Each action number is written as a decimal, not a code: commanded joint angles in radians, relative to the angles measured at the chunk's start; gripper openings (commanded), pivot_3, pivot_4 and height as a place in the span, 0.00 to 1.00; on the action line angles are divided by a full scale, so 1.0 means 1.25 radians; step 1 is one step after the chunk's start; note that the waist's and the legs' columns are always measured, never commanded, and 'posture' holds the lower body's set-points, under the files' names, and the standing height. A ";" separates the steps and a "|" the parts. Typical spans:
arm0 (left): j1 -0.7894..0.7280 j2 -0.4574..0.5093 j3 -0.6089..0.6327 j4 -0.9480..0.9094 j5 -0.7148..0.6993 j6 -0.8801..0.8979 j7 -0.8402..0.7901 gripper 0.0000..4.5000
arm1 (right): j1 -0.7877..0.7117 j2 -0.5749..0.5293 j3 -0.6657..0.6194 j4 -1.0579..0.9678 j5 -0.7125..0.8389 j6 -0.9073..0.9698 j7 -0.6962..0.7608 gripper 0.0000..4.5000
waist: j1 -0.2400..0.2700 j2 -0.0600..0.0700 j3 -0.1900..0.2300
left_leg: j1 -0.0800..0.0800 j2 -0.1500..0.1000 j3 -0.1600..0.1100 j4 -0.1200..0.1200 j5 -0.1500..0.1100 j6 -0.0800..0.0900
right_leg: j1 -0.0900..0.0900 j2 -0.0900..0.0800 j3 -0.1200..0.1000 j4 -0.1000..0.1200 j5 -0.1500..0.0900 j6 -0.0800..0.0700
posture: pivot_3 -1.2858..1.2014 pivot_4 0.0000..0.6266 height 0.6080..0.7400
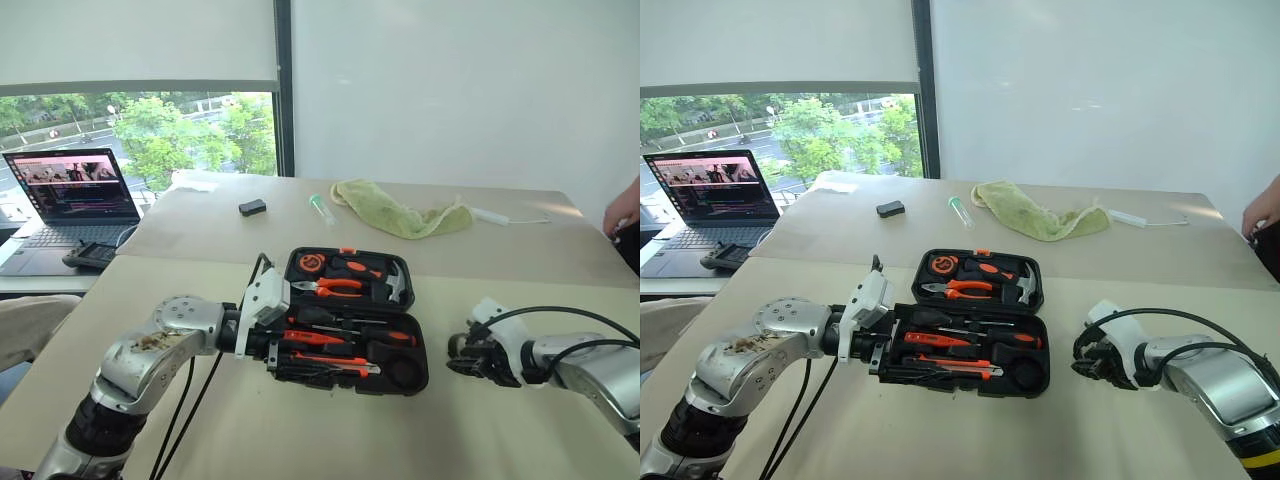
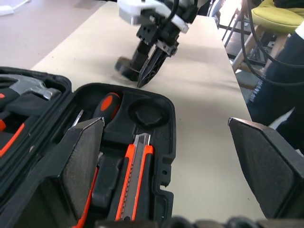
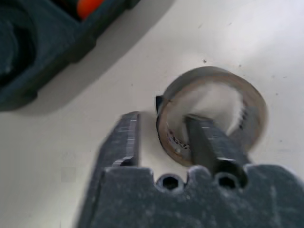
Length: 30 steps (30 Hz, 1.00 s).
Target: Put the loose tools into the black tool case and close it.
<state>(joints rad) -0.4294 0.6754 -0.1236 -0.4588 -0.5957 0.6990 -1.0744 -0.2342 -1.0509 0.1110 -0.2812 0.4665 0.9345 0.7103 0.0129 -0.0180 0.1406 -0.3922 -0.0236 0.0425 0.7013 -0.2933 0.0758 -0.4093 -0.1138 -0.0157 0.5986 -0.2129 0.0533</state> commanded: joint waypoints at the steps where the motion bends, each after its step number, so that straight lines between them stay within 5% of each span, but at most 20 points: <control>1: 0.013 0.011 0.033 -0.027 -0.020 -0.005 0.014 1.00 | -0.020 -0.007 -0.055 -0.032 0.001 -0.045 0.040 0.01 | 0.000 0.000 0.000 | 0.000 0.000 0.000 0.000 0.000 0.000 | 0.000 0.000 0.000 0.000 0.000 0.000 | 0.52 0.24 1.00; 7: 0.048 0.041 0.048 -0.018 -0.017 -0.015 0.003 1.00 | -0.125 -0.032 -0.063 -0.177 0.146 0.077 0.157 0.01 | -0.003 0.002 0.002 | -0.001 0.001 0.000 0.000 0.000 0.000 | -0.004 0.000 0.001 0.004 0.000 0.000 | 0.52 0.24 1.00; 15: 0.051 0.047 0.036 -0.010 0.008 -0.035 0.004 1.00 | -0.285 -0.019 0.217 -0.152 0.009 0.083 0.218 0.01 | 0.002 0.001 0.002 | -0.005 0.001 0.000 0.002 0.002 -0.003 | -0.011 0.000 0.000 0.010 0.000 -0.002 | 0.52 0.24 1.00; 30: 0.059 0.056 0.043 -0.097 -0.023 0.029 0.080 1.00 | -0.321 0.048 0.332 -0.213 -0.075 0.113 0.252 0.01 | -0.002 0.001 0.002 | -0.006 0.001 0.000 0.003 0.003 -0.005 | -0.011 0.001 0.001 0.011 0.001 -0.003 | 0.52 0.24 1.00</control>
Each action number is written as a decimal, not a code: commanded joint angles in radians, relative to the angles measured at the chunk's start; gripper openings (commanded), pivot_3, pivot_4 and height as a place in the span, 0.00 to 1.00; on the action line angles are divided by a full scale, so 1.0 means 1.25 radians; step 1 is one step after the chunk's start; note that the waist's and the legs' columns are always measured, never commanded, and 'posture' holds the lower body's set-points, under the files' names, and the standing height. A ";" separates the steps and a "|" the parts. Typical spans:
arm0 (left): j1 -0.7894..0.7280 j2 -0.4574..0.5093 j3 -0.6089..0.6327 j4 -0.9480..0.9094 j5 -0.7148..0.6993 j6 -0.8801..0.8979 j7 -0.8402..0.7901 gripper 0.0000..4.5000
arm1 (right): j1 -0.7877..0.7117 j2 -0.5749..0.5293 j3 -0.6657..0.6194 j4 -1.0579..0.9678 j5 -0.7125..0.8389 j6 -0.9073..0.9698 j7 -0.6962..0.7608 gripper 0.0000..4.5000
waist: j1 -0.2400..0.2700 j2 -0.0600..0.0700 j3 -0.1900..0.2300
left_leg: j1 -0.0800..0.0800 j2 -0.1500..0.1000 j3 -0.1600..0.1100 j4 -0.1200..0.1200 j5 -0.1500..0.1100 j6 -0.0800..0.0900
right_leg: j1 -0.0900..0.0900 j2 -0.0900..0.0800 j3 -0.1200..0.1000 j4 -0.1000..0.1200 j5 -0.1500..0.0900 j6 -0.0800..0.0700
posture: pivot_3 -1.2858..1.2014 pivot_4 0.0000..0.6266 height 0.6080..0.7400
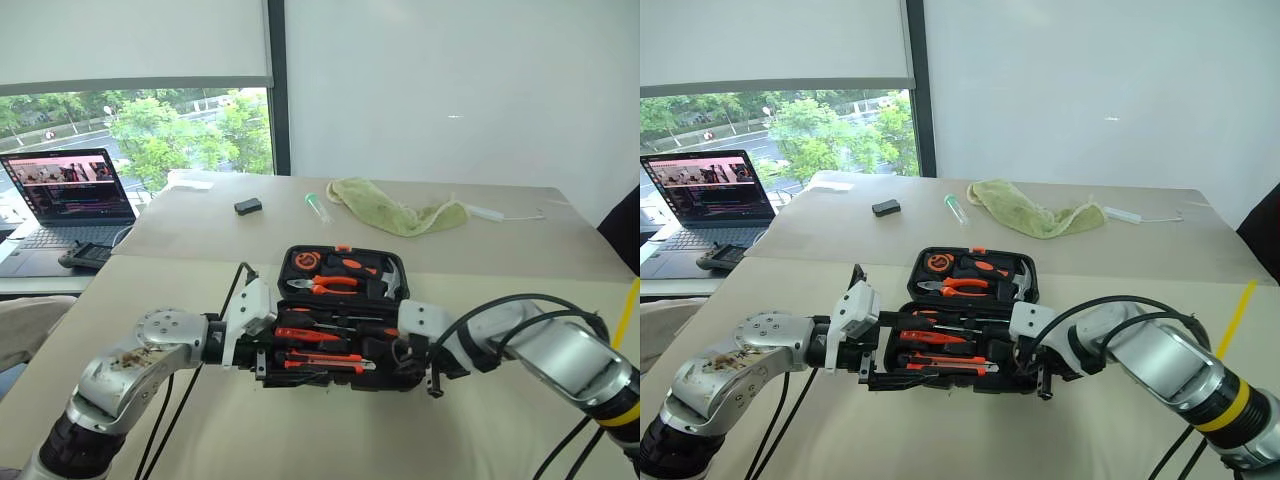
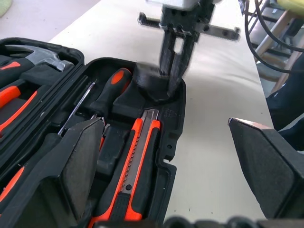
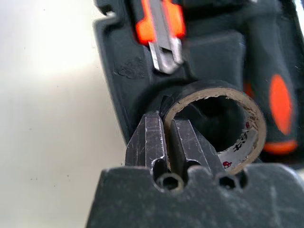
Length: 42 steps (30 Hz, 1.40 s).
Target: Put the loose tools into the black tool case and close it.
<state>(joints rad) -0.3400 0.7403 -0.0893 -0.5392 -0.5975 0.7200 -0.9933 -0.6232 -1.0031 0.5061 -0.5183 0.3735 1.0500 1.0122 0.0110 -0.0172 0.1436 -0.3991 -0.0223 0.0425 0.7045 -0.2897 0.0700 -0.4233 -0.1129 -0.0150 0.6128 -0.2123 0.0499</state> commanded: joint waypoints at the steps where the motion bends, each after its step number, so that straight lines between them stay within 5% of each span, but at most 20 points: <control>1: -0.015 0.004 0.015 -0.033 -0.022 0.016 0.017 1.00 | -0.012 0.012 0.021 -0.024 -0.003 0.028 0.010 0.01 | 0.000 0.000 0.000 | 0.000 0.000 0.000 0.000 0.000 0.000 | 0.000 0.000 0.000 0.000 0.000 0.000 | 0.52 0.24 1.00; 11: -0.008 0.003 0.005 -0.008 -0.006 -0.008 0.014 1.00 | -0.045 0.010 0.055 -0.030 -0.007 0.082 0.032 0.01 | -0.001 0.000 0.000 | 0.000 0.000 0.000 0.000 0.000 0.000 | 0.000 0.000 0.000 0.000 0.000 0.000 | 0.52 0.24 1.00; 17: -0.006 0.002 0.005 -0.009 -0.006 -0.010 0.016 1.00 | -0.067 0.022 0.023 -0.019 0.010 0.104 0.030 0.43 | -0.001 0.000 0.000 | 0.000 0.000 0.000 0.000 0.000 -0.001 | 0.000 0.001 -0.001 0.000 0.000 0.000 | 0.52 0.24 1.00; 25: -0.019 -0.003 0.013 0.005 -0.012 -0.002 0.019 1.00 | -0.052 0.036 -0.118 -0.052 0.130 0.164 0.048 0.43 | 0.001 0.000 0.000 | -0.001 0.000 0.000 0.000 0.000 0.000 | 0.000 0.000 -0.001 -0.001 0.000 0.000 | 0.52 0.24 1.00; 30: -0.011 -0.030 0.043 0.026 -0.037 0.026 0.062 1.00 | 0.030 0.120 -0.291 -0.075 0.196 0.211 -0.044 0.05 | 0.001 0.000 0.000 | -0.001 0.000 0.000 0.000 0.000 0.000 | 0.000 0.000 -0.001 -0.001 0.000 0.000 | 0.52 0.24 1.00; 36: -0.029 -0.136 0.124 0.097 -0.073 0.082 0.215 1.00 | 0.167 0.294 -0.513 -0.112 0.178 0.206 -0.259 0.02 | 0.002 0.000 0.000 | -0.001 -0.001 -0.001 0.001 0.001 -0.002 | 0.000 0.000 0.000 0.001 0.001 0.000 | 0.52 0.24 1.00; 42: -0.116 -0.250 0.185 0.221 -0.058 0.144 0.410 0.61 | 0.145 0.415 -0.602 -0.057 0.108 0.143 -0.447 0.00 | 0.001 0.000 0.000 | 0.000 -0.002 -0.001 0.001 0.004 -0.005 | -0.001 0.000 0.000 0.004 0.001 0.000 | 0.52 0.24 1.00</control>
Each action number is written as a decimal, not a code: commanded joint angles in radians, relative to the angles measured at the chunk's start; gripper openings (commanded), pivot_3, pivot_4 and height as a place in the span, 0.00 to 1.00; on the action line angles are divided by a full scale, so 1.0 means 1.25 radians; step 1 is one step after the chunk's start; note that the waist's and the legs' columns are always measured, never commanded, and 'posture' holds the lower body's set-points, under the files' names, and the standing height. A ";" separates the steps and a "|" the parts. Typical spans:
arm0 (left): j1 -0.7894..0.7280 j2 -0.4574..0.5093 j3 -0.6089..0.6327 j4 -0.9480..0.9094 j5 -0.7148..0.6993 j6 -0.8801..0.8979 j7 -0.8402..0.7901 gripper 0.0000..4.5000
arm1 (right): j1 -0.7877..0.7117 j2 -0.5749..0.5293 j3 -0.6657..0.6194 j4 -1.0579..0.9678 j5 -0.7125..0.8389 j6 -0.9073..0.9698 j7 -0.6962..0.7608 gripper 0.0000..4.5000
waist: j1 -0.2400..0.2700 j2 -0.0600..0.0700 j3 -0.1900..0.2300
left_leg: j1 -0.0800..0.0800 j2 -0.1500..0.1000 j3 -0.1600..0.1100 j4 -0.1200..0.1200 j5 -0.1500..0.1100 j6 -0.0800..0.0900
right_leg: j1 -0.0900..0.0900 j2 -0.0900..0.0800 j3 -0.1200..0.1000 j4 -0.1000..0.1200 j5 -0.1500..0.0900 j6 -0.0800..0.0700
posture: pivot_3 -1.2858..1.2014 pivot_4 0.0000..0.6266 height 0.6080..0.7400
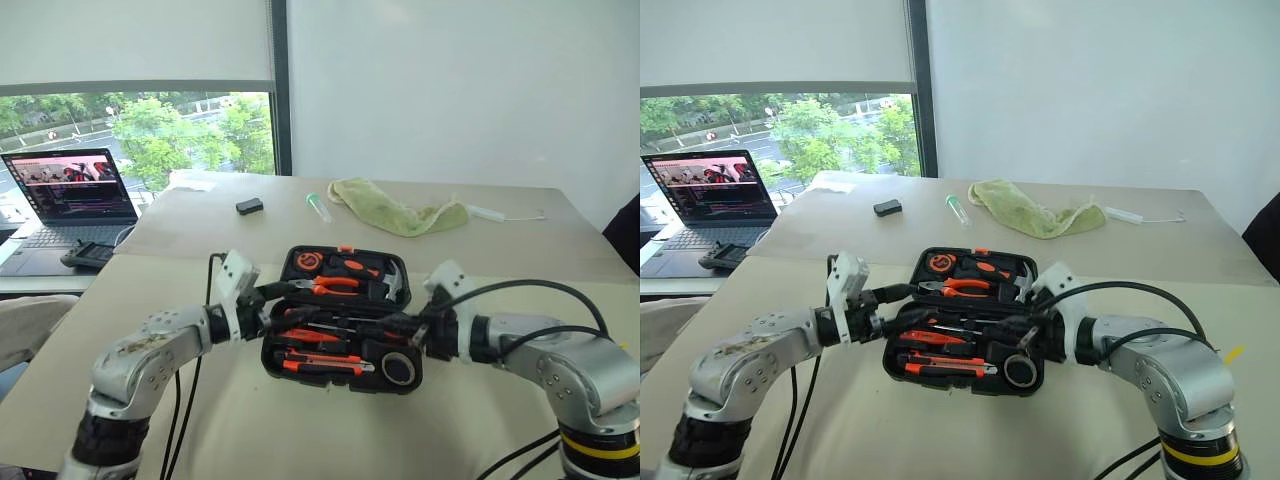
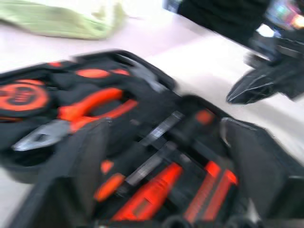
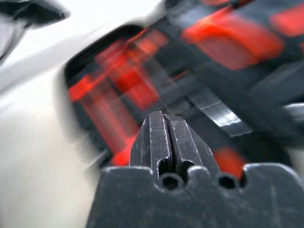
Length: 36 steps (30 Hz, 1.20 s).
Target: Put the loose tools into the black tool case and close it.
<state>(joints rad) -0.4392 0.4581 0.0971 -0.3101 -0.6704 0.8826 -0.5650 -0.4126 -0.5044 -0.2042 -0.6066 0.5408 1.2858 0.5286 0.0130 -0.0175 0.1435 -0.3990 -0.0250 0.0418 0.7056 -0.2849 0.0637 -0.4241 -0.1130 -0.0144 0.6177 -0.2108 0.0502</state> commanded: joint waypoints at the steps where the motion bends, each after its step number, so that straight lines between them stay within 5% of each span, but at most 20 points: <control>1: -0.058 -0.044 0.039 0.069 0.016 0.015 0.103 0.53 | -0.036 0.022 -0.031 0.039 -0.039 -0.066 -0.076 0.00 | -0.001 0.000 0.000 | 0.000 0.000 0.000 0.000 0.000 0.000 | 0.000 0.000 0.000 0.000 0.000 0.000 | 0.52 0.24 1.00; 3: -0.093 -0.069 0.041 0.118 0.038 0.008 0.147 0.36 | -0.056 0.022 -0.014 0.078 -0.056 -0.100 -0.089 0.00 | -0.001 0.000 0.000 | 0.001 -0.001 0.000 0.000 0.001 -0.001 | 0.000 0.000 0.000 0.001 0.000 0.000 | 0.52 0.24 1.00; 6: -0.149 -0.092 0.028 0.196 0.078 -0.008 0.184 0.13 | -0.080 0.011 0.021 0.144 -0.086 -0.139 -0.097 0.25 | -0.002 0.000 0.000 | 0.001 -0.002 0.000 0.000 0.001 -0.001 | 0.000 0.000 0.000 0.005 0.000 0.000 | 0.52 0.24 1.00; 9: -0.186 -0.087 0.011 0.243 0.111 -0.027 0.176 0.13 | -0.103 0.003 0.052 0.198 -0.110 -0.149 -0.108 0.47 | -0.004 0.000 0.000 | 0.000 -0.002 0.000 0.000 0.002 -0.001 | 0.000 0.001 0.000 0.006 0.000 0.000 | 0.52 0.24 1.00; 16: -0.296 -0.024 -0.061 0.396 0.201 0.010 0.140 0.68 | -0.177 -0.019 0.120 0.381 -0.164 -0.146 -0.114 1.00 | -0.009 0.000 0.000 | 0.000 -0.002 0.001 -0.001 0.002 0.000 | 0.000 0.001 -0.001 0.005 0.000 0.000 | 0.52 0.24 1.00; 18: -0.330 0.000 -0.104 0.450 0.234 0.045 0.121 0.84 | -0.202 -0.012 0.119 0.426 -0.166 -0.138 -0.119 1.00 | -0.010 0.000 0.000 | 0.000 -0.003 0.001 -0.001 0.002 0.000 | 0.000 0.001 -0.001 0.005 0.000 0.000 | 0.52 0.24 1.00; 22: -0.431 0.006 -0.142 0.604 0.293 0.162 0.150 0.84 | -0.254 -0.004 0.126 0.517 -0.176 -0.120 -0.119 1.00 | -0.013 0.000 0.000 | 0.000 -0.003 0.000 -0.001 0.002 0.000 | -0.001 0.001 -0.001 0.005 0.000 0.000 | 0.52 0.24 1.00; 32: -0.588 -0.024 -0.210 0.866 0.357 0.105 -0.015 0.84 | -0.317 -0.024 0.186 0.610 -0.195 -0.062 -0.075 1.00 | -0.023 -0.001 0.000 | -0.001 -0.003 0.001 -0.002 0.002 0.000 | -0.002 0.001 -0.001 0.005 0.000 0.001 | 0.52 0.24 1.00; 36: -0.585 -0.044 -0.201 0.887 0.364 0.116 -0.035 0.85 | -0.302 -0.011 0.194 0.622 -0.198 -0.063 -0.069 0.76 | -0.023 -0.001 0.000 | -0.002 -0.003 0.001 -0.002 0.002 0.000 | -0.003 0.000 0.000 0.005 -0.001 0.001 | 0.52 0.24 1.00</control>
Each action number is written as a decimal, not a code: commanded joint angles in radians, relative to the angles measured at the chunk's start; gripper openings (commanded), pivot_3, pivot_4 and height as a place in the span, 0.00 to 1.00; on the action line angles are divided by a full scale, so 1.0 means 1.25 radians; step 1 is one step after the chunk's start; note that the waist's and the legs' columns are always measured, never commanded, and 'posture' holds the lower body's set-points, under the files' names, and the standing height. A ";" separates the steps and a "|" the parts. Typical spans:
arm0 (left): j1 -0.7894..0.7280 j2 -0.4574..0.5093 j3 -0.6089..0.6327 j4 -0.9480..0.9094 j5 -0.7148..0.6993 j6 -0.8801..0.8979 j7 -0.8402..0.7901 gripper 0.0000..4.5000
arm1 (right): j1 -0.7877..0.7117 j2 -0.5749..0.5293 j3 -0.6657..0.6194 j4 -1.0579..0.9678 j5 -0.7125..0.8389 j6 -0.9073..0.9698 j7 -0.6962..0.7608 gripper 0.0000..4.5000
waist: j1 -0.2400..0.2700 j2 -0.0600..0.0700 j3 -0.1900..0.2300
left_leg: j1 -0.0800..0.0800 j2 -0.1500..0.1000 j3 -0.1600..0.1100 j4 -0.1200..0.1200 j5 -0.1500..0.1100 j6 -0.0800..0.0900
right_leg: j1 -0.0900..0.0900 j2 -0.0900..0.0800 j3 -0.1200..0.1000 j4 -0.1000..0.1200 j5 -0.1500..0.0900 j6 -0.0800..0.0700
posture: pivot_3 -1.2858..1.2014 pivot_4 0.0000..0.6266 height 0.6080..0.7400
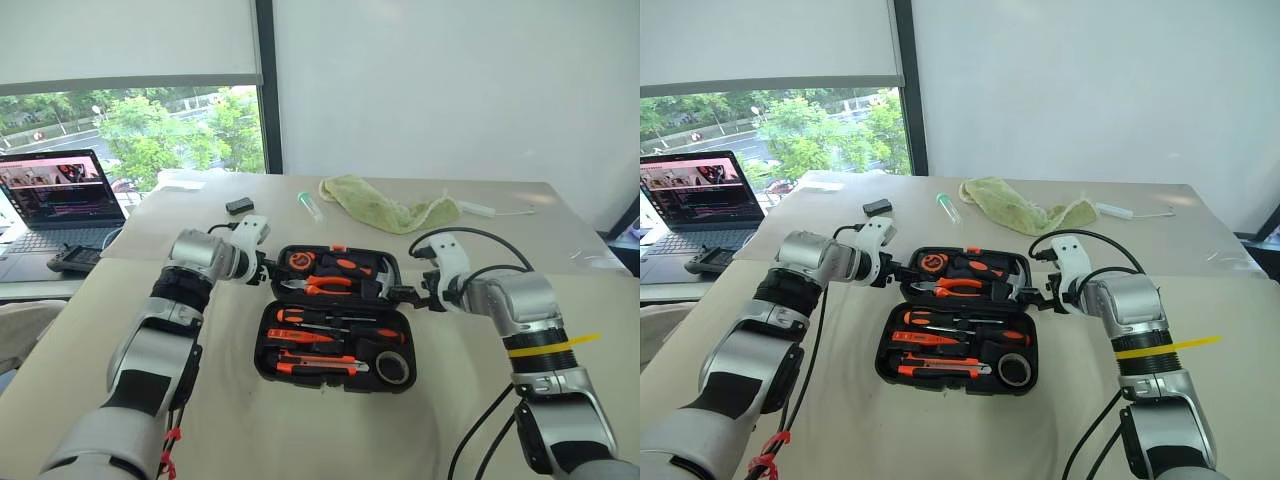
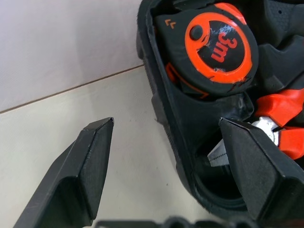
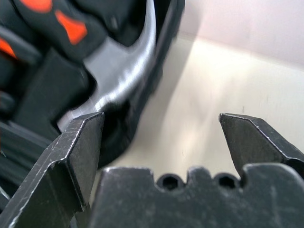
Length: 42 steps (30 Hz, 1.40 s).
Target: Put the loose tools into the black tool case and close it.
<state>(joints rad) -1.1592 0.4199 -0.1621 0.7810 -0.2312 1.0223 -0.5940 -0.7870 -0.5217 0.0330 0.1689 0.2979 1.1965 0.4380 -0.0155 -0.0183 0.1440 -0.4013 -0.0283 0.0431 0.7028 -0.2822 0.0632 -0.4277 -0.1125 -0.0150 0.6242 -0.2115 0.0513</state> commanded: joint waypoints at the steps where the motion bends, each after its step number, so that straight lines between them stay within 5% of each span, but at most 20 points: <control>1: -0.006 -0.018 0.002 0.015 0.018 -0.002 -0.020 0.79 | -0.002 0.005 0.008 0.009 -0.007 0.002 0.005 0.67 | 0.001 0.000 0.000 | 0.000 0.000 0.000 0.000 0.000 0.000 | 0.000 0.000 0.000 0.000 0.000 0.000 | 0.52 0.24 1.00; 3: -0.003 -0.025 -0.004 0.019 0.025 -0.006 -0.033 0.70 | -0.003 0.010 0.007 0.016 -0.009 -0.004 0.006 0.54 | 0.003 0.000 0.000 | 0.000 0.000 0.000 0.000 0.000 0.000 | 0.000 0.000 0.000 0.000 0.000 0.000 | 0.52 0.24 1.00; 9: 0.006 -0.027 0.009 -0.003 0.031 0.037 -0.043 0.19 | -0.009 0.005 0.007 -0.033 0.005 0.029 0.024 0.06 | 0.006 0.000 0.000 | 0.001 0.000 0.000 0.001 0.000 0.000 | 0.002 -0.001 0.000 0.001 0.000 0.000 | 0.52 0.24 1.00; 12: 0.028 -0.018 0.017 -0.068 0.022 0.088 -0.045 0.01 | 0.014 -0.001 0.006 -0.102 0.029 0.074 0.035 0.00 | 0.008 0.000 0.000 | 0.001 0.000 -0.001 0.001 0.000 0.000 | 0.001 -0.001 0.001 0.002 0.000 0.000 | 0.52 0.24 1.00; 28: 0.276 -0.006 0.133 -0.637 -0.074 0.447 0.049 0.00 | 0.188 0.023 -0.075 -0.435 0.065 0.225 -0.022 0.00 | 0.002 0.000 0.000 | -0.004 -0.001 -0.001 -0.005 0.000 -0.001 | -0.009 -0.001 0.003 0.004 0.000 0.000 | 0.52 0.24 1.00; 35: 0.345 0.017 0.110 -0.709 -0.062 0.336 0.071 0.00 | 0.240 0.063 -0.121 -0.487 0.065 0.182 -0.045 0.00 | 0.003 0.000 0.000 | -0.003 -0.001 -0.001 -0.004 0.002 -0.003 | -0.007 -0.001 0.003 0.003 0.000 0.000 | 0.52 0.24 1.00; 42: 0.445 0.009 0.137 -0.776 -0.053 0.064 0.073 0.00 | 0.348 0.062 -0.121 -0.551 0.039 -0.073 -0.033 0.00 | 0.006 0.000 0.000 | -0.002 -0.001 -0.001 -0.005 0.003 -0.004 | -0.007 -0.001 0.003 0.003 0.000 -0.002 | 0.52 0.24 1.00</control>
<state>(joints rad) -0.6136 0.4426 -0.0108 -0.1450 -0.2969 1.2072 -0.4974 -0.3546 -0.4438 -0.1211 -0.4499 0.3485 1.2162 0.3725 -0.0075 -0.0180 0.1436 -0.4036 -0.0296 0.0424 0.6971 -0.2776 0.0583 -0.4361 -0.1143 -0.0103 0.6277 -0.2110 0.0491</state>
